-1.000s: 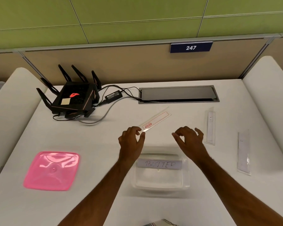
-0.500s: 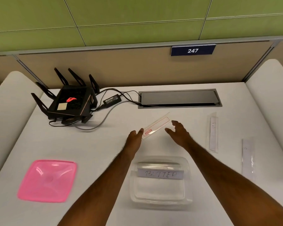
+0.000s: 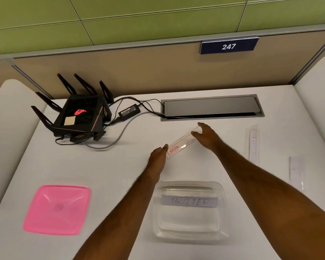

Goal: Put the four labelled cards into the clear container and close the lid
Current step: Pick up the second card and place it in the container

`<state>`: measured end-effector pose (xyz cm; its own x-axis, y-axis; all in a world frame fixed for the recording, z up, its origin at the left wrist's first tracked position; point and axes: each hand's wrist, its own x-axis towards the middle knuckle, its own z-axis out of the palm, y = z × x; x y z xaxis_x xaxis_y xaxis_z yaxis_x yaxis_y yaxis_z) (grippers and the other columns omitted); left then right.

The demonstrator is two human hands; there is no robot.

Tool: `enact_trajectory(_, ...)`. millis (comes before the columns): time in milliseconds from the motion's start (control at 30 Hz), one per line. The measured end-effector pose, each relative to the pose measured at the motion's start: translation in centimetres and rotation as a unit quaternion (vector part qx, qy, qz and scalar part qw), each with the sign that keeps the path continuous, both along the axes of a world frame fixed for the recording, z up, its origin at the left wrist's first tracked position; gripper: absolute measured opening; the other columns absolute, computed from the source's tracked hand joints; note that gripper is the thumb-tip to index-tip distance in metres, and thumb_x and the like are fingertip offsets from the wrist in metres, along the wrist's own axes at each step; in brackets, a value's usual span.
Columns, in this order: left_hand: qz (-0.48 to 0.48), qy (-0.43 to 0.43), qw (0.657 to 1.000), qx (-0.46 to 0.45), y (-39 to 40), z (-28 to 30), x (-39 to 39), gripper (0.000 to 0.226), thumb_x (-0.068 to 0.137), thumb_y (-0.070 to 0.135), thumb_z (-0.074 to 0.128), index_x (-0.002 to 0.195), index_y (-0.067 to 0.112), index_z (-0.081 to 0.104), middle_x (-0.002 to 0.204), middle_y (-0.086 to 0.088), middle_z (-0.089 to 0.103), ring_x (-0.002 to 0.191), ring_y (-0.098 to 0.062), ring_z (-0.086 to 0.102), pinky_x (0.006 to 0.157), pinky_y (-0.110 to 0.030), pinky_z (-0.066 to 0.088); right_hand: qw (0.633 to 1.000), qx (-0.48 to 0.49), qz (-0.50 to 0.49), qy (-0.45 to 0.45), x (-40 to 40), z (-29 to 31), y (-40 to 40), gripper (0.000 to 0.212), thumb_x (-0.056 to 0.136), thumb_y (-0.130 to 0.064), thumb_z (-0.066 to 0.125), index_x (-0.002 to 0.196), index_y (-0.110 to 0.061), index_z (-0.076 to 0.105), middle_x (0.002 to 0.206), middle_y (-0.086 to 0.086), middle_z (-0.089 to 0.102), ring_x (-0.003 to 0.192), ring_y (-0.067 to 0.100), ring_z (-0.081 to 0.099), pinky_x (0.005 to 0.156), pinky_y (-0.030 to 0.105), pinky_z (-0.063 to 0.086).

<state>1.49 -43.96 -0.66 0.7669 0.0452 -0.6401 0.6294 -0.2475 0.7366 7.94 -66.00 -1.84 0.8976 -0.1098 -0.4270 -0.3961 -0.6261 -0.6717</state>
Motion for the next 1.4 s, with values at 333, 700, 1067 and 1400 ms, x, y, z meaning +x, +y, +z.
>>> enact_trajectory(333, 0.046, -0.032, 0.998, 0.002, -0.1, 0.2, 0.2, 0.029, 0.102, 0.046, 0.047, 0.113, 0.024, 0.060, 0.116, -0.003, 0.068, 0.092, -0.012, 0.063, 0.063, -0.012, 0.049, 0.990, 0.088, -0.096, -0.057, -0.1, 0.4, 0.1, 0.050, 0.098, -0.032, 0.062, 0.143, -0.014, 0.050, 0.145, 0.006, 0.054, 0.120, 0.021, 0.057, 0.097, 0.031, 0.045)
enact_trajectory(700, 0.063, -0.117, 0.991, 0.023, 0.4, 2.9, -1.3, 0.047, 0.100, 0.037, 0.056, 0.143, 0.022, 0.048, 0.143, 0.003, 0.054, 0.129, -0.019, 0.052, 0.095, -0.023, 0.043, 0.955, 0.187, -0.210, -0.090, -4.0, 2.1, -0.2, 0.041, 0.096, -0.030, 0.066, 0.133, -0.017, 0.057, 0.130, 0.001, 0.062, 0.109, 0.017, 0.058, 0.085, 0.026, 0.044)
enact_trajectory(1067, -0.117, -0.375, 0.860, 0.326, 1.6, 7.1, -5.0, 0.068, 0.092, 0.050, 0.062, 0.149, 0.031, 0.031, 0.145, 0.002, 0.053, 0.137, -0.021, 0.039, 0.114, -0.046, 0.028, 0.939, 0.252, -0.223, -0.071, -8.6, 3.8, 0.3, 0.048, 0.096, -0.037, 0.066, 0.136, -0.012, 0.057, 0.131, 0.005, 0.062, 0.116, 0.024, 0.060, 0.105, 0.043, 0.050)
enact_trajectory(1400, -0.220, -0.526, 0.776, 0.269, 2.7, 11.4, -5.3, 0.068, 0.096, 0.044, 0.059, 0.154, 0.026, 0.029, 0.153, 0.003, 0.042, 0.141, -0.016, 0.036, 0.112, -0.039, 0.043, 0.884, 0.414, -0.216, -0.011, -10.9, 5.1, 1.5, 0.038, 0.092, -0.029, 0.072, 0.116, -0.001, 0.067, 0.103, 0.016, 0.066, 0.096, 0.026, 0.065, 0.098, 0.042, 0.056)
